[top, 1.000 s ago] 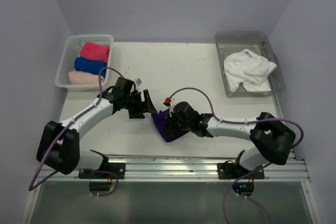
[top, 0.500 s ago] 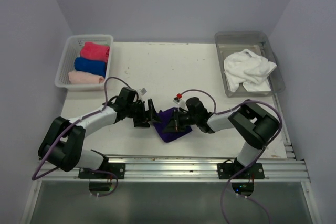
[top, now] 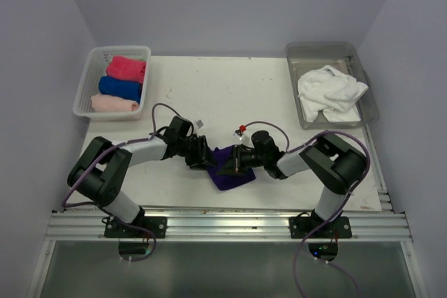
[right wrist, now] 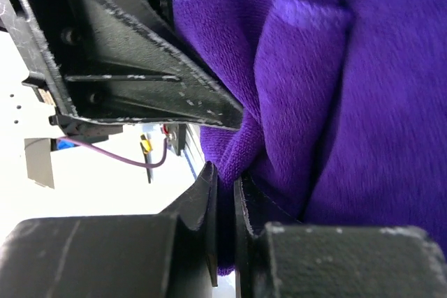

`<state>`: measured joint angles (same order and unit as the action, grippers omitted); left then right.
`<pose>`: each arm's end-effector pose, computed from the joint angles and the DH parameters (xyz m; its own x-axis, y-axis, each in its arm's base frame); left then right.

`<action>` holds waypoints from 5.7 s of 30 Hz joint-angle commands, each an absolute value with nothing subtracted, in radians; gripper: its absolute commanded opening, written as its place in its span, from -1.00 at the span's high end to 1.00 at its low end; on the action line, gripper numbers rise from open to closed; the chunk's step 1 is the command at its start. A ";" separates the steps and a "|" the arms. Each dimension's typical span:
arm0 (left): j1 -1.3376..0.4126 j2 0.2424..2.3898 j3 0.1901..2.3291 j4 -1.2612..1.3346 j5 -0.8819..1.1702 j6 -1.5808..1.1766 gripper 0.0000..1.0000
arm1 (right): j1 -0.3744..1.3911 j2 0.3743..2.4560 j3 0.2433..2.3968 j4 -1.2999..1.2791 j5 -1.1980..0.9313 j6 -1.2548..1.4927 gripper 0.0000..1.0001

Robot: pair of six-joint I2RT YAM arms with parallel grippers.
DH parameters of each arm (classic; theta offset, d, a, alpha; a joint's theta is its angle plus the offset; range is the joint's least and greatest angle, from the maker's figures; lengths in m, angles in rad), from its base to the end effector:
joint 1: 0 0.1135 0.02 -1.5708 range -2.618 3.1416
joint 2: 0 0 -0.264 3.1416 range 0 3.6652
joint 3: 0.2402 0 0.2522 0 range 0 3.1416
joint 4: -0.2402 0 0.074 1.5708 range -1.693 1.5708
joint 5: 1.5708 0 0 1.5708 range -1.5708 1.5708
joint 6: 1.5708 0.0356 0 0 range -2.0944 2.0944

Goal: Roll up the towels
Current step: Roll the towel

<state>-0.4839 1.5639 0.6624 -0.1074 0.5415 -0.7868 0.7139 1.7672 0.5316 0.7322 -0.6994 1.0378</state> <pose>0.2330 -0.1432 0.1342 -0.9834 -0.1686 -0.0674 -0.0773 0.7242 -0.6853 0.2098 0.2121 0.1120 -0.9839 0.0196 -0.1776 -0.1571 0.3783 0.9122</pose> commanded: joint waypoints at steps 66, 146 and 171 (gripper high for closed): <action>-0.462 1.437 0.787 -0.307 0.500 -0.719 -0.90 | 0.914 1.413 0.502 0.363 -0.286 0.698 1.00; -0.515 1.571 0.755 -0.173 0.555 -0.788 -0.30 | 0.882 1.353 0.468 0.466 -0.279 0.913 1.00; -0.515 1.545 0.834 -0.316 0.483 -0.798 0.15 | 1.451 1.776 1.219 -0.574 0.857 0.406 -0.30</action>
